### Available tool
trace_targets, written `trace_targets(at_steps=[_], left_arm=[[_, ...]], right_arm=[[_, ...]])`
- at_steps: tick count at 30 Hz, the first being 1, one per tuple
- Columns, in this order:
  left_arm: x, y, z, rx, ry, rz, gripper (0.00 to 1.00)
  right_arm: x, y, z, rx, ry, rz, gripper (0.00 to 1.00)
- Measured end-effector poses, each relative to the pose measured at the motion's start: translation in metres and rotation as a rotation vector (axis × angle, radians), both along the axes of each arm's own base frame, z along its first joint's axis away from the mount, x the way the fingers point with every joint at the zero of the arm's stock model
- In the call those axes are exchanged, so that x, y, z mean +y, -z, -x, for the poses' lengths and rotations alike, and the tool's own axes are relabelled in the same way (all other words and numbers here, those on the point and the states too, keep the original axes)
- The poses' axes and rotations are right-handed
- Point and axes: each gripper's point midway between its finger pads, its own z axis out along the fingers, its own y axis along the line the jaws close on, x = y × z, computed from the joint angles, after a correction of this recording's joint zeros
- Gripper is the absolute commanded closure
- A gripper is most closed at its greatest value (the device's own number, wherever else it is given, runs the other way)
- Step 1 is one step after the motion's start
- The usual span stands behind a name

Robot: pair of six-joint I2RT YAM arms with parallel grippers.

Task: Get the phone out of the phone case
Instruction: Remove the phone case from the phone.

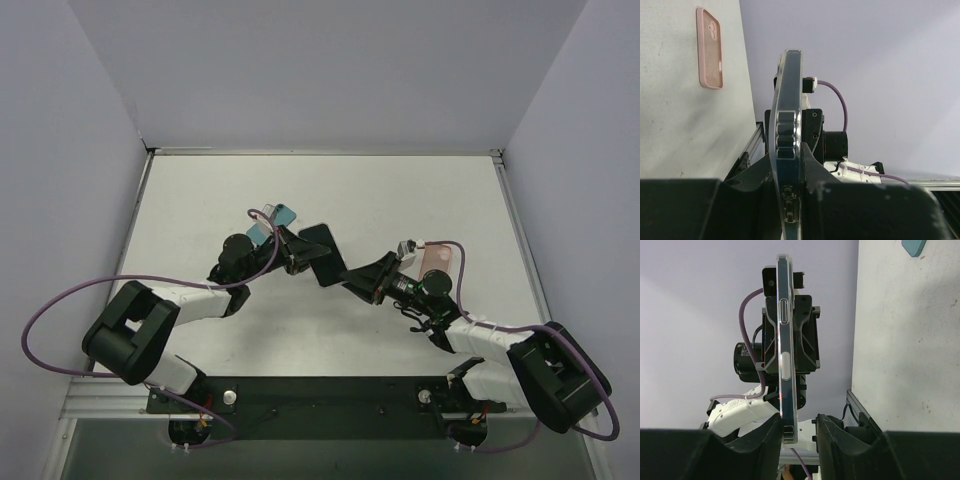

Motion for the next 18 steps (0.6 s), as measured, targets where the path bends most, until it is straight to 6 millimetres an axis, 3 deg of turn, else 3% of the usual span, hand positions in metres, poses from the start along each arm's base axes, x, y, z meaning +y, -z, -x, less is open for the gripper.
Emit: trace_targets(at_steps=[3, 11, 18], left_arm=[[0.000, 0.002, 0.000, 0.001, 0.000, -0.007, 1.00], [0.002, 0.000, 0.002, 0.012, -0.005, 0.000, 1.00], [0.009, -0.031, -0.001, -0.047, -0.030, 0.093, 1.00]], right_arm=[[0.000, -0.002, 0.000, -0.005, 0.001, -0.004, 1.00], [-0.001, -0.009, 0.000, -0.015, 0.006, -0.022, 1.00], [0.003, -0.040, -0.008, -0.022, 0.006, -0.092, 1.00]])
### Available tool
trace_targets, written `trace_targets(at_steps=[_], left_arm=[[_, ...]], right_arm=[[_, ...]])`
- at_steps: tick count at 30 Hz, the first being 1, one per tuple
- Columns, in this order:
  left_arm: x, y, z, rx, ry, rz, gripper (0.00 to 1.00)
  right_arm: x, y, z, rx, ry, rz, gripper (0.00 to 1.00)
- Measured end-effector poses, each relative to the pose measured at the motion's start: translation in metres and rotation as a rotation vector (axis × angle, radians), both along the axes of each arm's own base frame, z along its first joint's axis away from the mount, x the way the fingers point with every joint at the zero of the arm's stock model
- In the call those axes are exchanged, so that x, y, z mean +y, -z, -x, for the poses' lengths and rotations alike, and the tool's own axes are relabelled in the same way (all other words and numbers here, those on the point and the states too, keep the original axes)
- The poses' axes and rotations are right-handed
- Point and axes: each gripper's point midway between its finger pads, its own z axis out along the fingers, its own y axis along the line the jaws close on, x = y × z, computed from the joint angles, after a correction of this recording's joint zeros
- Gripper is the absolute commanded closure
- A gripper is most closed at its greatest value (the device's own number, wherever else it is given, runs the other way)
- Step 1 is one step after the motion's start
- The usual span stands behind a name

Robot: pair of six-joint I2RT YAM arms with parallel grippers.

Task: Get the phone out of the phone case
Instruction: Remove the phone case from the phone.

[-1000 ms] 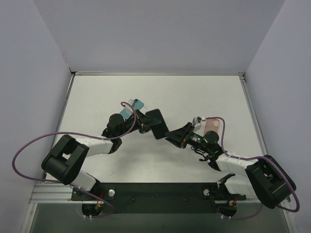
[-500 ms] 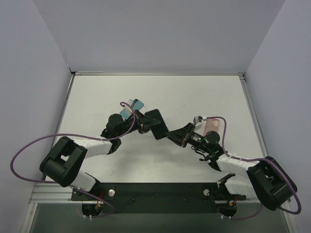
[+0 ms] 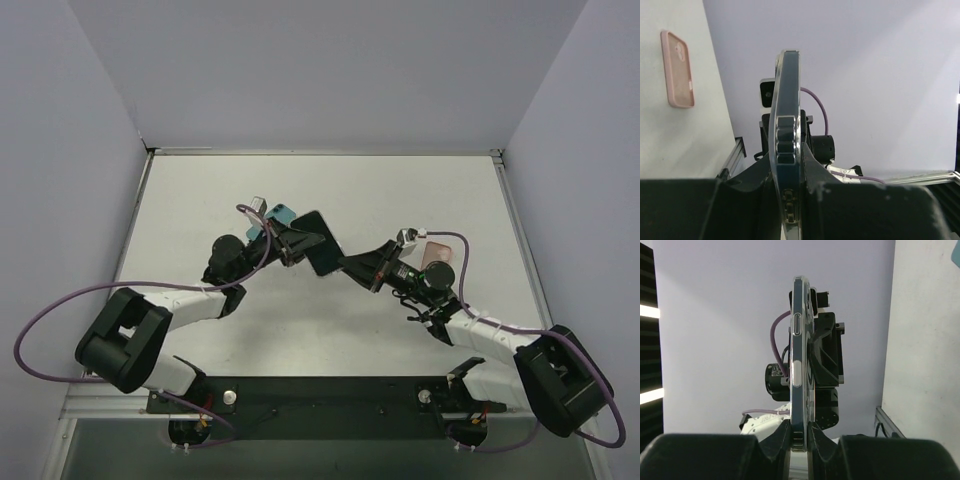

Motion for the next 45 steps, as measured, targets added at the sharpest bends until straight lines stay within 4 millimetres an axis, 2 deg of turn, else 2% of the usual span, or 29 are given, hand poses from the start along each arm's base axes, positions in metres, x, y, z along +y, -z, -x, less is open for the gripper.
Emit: trace_targets(at_steps=[6, 8, 11, 14, 18, 33, 45], left_arm=[[0.015, -0.038, -0.016, -0.084, -0.095, 0.051, 1.00], [0.018, -0.056, -0.023, -0.124, -0.124, 0.074, 1.00], [0.022, -0.097, -0.031, -0.207, -0.164, 0.130, 1.00], [0.026, -0.129, -0.034, -0.272, -0.195, 0.182, 1.00], [0.034, -0.160, -0.037, -0.341, -0.244, 0.234, 1.00], [0.049, -0.228, -0.048, -0.419, -0.343, 0.367, 1.00], [0.053, -0.257, -0.046, -0.457, -0.347, 0.418, 1.00]], right_arm=[[0.011, -0.033, -0.023, 0.031, 0.001, -0.080, 1.00], [0.014, -0.052, -0.033, 0.016, 0.006, -0.114, 1.00], [0.017, -0.087, -0.044, -0.022, 0.013, -0.180, 1.00], [0.018, -0.121, -0.052, -0.057, 0.018, -0.243, 1.00], [0.022, -0.151, -0.059, -0.080, 0.027, -0.306, 1.00], [0.030, -0.223, -0.085, -0.125, 0.108, -0.479, 1.00], [0.027, -0.251, -0.090, -0.123, 0.139, -0.603, 1.00]])
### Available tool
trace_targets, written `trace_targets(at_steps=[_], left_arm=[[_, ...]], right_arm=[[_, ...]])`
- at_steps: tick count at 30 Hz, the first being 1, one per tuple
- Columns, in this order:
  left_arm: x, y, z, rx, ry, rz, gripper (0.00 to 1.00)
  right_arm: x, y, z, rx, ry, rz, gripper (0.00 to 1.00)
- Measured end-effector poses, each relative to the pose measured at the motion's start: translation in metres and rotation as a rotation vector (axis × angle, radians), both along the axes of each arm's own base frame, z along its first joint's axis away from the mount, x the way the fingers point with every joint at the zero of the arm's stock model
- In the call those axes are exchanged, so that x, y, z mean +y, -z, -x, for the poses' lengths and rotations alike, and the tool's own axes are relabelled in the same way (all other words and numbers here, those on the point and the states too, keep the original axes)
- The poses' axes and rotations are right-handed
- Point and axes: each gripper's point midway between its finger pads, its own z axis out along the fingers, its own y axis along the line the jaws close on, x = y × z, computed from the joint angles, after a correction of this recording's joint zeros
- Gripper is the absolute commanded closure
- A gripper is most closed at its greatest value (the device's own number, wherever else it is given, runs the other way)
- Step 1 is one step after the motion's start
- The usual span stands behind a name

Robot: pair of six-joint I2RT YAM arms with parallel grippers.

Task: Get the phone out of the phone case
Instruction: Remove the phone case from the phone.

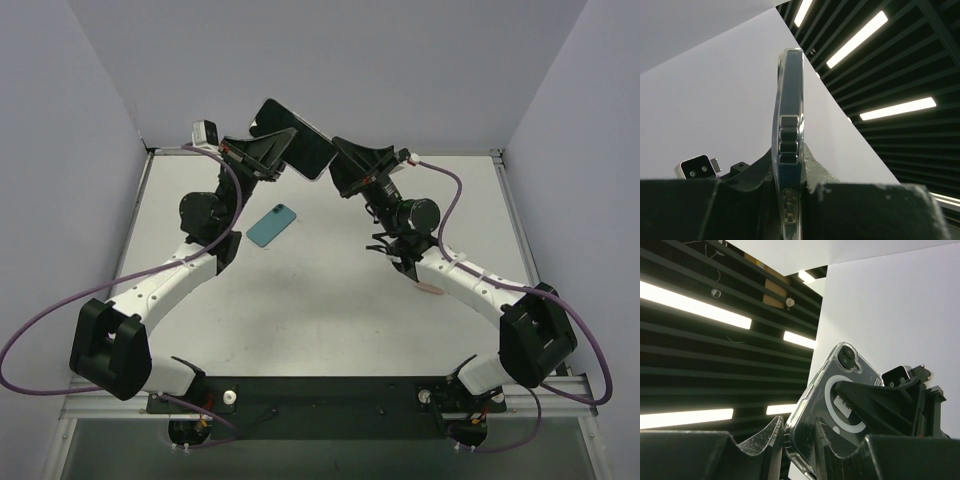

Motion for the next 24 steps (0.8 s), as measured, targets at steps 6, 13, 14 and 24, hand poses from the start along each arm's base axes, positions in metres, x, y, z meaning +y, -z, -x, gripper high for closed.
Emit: trace_targets(at_steps=[6, 13, 14, 24], left_arm=[[0.001, -0.015, 0.005, -0.025, 0.013, 0.018, 1.00], [0.001, -0.029, 0.016, -0.053, 0.037, 0.033, 1.00], [0.001, -0.029, 0.016, -0.053, 0.038, 0.033, 1.00], [-0.004, -0.028, 0.020, -0.047, 0.065, 0.022, 1.00]], right_arm=[[-0.002, -0.013, 0.001, -0.004, -0.010, -0.061, 1.00], [-0.004, -0.023, 0.008, -0.024, -0.031, -0.105, 1.00], [-0.004, -0.024, 0.008, -0.025, -0.034, -0.108, 1.00], [-0.008, -0.019, 0.015, -0.069, -0.049, -0.058, 1.00]])
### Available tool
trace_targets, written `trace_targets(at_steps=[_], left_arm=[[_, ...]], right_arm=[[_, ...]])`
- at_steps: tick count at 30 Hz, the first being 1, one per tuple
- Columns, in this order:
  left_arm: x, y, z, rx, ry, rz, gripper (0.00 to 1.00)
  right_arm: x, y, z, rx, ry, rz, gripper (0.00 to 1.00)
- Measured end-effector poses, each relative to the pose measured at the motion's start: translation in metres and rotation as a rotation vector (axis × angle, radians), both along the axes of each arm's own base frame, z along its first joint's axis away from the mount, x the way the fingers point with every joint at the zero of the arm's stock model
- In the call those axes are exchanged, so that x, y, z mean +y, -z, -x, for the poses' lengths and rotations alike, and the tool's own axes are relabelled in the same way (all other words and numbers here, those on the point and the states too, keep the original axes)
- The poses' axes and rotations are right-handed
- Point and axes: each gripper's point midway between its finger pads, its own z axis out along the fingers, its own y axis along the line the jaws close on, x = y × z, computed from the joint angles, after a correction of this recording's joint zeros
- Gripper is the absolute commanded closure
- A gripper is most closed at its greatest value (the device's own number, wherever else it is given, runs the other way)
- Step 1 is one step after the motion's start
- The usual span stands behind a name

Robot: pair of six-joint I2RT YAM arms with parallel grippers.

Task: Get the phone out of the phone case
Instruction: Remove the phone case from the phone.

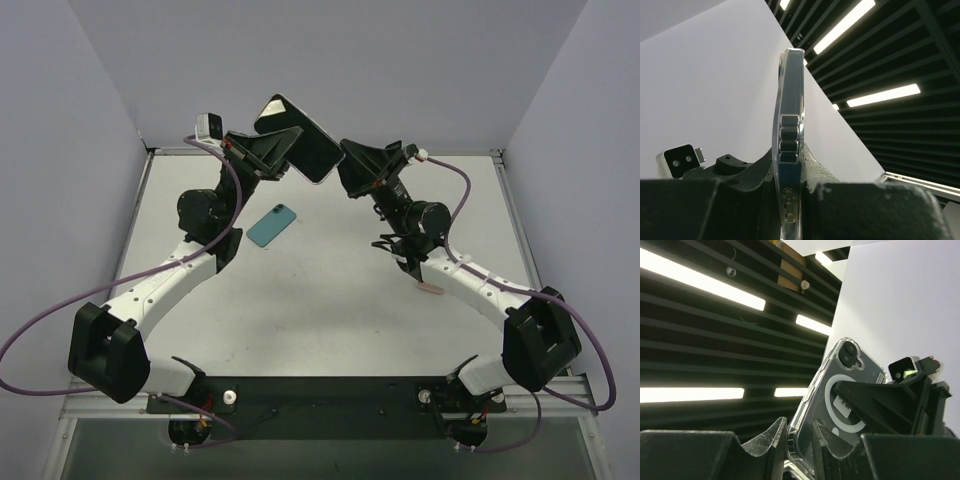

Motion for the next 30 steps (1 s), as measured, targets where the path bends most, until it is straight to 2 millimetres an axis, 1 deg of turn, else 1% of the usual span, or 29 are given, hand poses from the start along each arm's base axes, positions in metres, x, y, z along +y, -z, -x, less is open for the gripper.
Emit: trace_targets(at_steps=[3, 5, 9, 13, 18, 22, 28, 29, 30], left_arm=[[-0.007, 0.004, 0.004, 0.010, 0.031, -0.016, 1.00], [-0.008, 0.006, 0.006, 0.016, 0.042, -0.019, 1.00], [-0.007, 0.012, 0.011, 0.036, 0.064, -0.013, 1.00], [-0.008, 0.013, 0.015, 0.039, 0.083, -0.009, 1.00], [-0.007, 0.021, 0.009, 0.066, 0.069, -0.015, 1.00], [-0.007, 0.025, 0.004, 0.082, 0.055, -0.022, 1.00], [-0.010, 0.035, -0.004, 0.125, 0.048, -0.047, 1.00], [-0.010, 0.036, -0.005, 0.127, 0.047, -0.049, 1.00], [-0.011, 0.036, -0.005, 0.128, 0.046, -0.051, 1.00]], right_arm=[[-0.006, 0.005, 0.009, -0.065, 0.051, 0.082, 1.00], [-0.005, 0.007, 0.015, -0.094, 0.092, 0.161, 1.00], [-0.002, 0.017, 0.022, -0.144, 0.219, 0.390, 1.00], [0.001, 0.026, 0.028, -0.191, 0.295, 0.535, 1.00], [0.005, 0.039, 0.024, -0.219, 0.348, 0.630, 1.00], [0.009, 0.054, 0.021, -0.216, 0.360, 0.691, 1.00], [0.009, 0.068, 0.016, -0.202, 0.376, 0.731, 1.00], [0.009, 0.070, 0.015, -0.200, 0.379, 0.735, 0.95], [0.009, 0.071, 0.015, -0.201, 0.381, 0.737, 0.84]])
